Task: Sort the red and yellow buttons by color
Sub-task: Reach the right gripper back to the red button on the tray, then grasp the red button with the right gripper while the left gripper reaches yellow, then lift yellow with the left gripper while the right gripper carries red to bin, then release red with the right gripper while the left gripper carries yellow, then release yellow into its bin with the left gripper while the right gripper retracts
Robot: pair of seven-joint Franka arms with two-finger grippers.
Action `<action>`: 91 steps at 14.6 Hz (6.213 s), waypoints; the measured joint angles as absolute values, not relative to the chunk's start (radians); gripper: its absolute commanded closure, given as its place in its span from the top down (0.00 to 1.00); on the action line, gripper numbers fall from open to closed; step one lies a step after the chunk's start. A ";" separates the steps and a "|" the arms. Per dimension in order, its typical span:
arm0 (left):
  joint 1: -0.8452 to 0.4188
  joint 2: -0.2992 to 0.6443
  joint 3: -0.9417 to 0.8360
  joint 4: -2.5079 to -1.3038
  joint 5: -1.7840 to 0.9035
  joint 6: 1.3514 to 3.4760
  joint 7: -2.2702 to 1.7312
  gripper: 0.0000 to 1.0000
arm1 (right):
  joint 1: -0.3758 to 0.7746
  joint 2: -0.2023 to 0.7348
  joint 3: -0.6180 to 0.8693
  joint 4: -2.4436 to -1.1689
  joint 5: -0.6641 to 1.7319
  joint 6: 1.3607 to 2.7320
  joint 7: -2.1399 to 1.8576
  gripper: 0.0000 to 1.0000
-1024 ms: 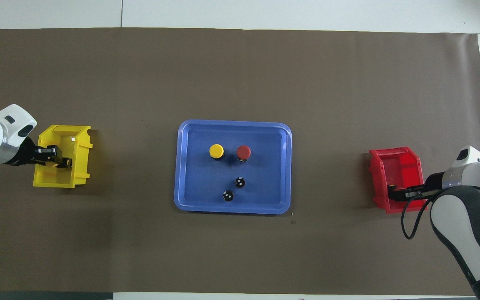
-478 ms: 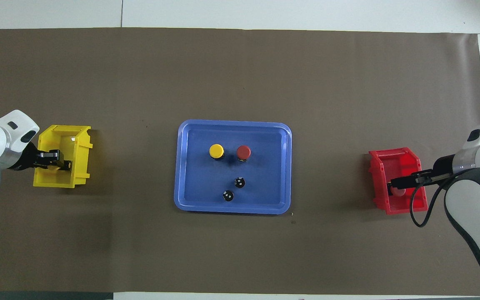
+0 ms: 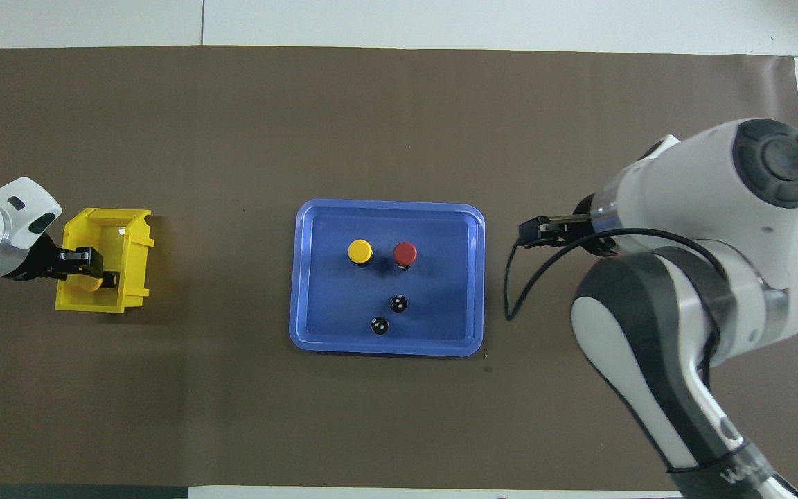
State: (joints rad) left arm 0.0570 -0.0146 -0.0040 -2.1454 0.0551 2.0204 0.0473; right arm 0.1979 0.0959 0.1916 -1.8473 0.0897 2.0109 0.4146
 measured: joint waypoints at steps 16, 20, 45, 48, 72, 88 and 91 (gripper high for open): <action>-0.284 -0.010 -0.026 -2.041 0.051 2.025 -0.389 1.00 | 0.434 0.391 0.186 -1.767 -0.099 2.261 0.722 0.78; -0.383 0.035 -0.027 -2.036 0.035 2.092 -0.512 1.00 | 0.440 0.392 0.186 -1.792 -0.099 2.295 0.722 0.71; -0.636 0.283 -0.026 -1.821 0.007 2.115 -0.728 1.00 | 0.055 0.081 0.168 -1.789 -0.063 1.896 0.135 0.19; -0.690 0.345 -0.026 -1.794 0.008 2.126 -0.777 0.99 | -0.135 -0.029 0.164 -1.924 -0.028 1.906 -0.066 0.19; -0.665 0.348 0.003 -1.716 0.008 2.027 -0.857 0.02 | -0.266 -0.045 0.175 -2.371 0.053 2.337 -0.187 0.77; 0.014 0.226 0.018 -1.720 0.014 1.886 0.040 0.02 | -0.263 -0.080 0.170 -1.696 0.048 1.581 -0.094 1.00; 0.016 0.212 0.011 -1.786 0.014 1.931 0.050 0.02 | -0.278 -0.043 0.164 -1.566 0.035 1.486 -0.094 1.00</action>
State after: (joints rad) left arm 0.0160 0.2122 0.0112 -1.7859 0.0144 1.9311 0.0496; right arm -0.2776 -0.0430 0.1641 -1.5659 0.0353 1.4856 -0.0942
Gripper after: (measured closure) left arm 0.590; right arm 0.000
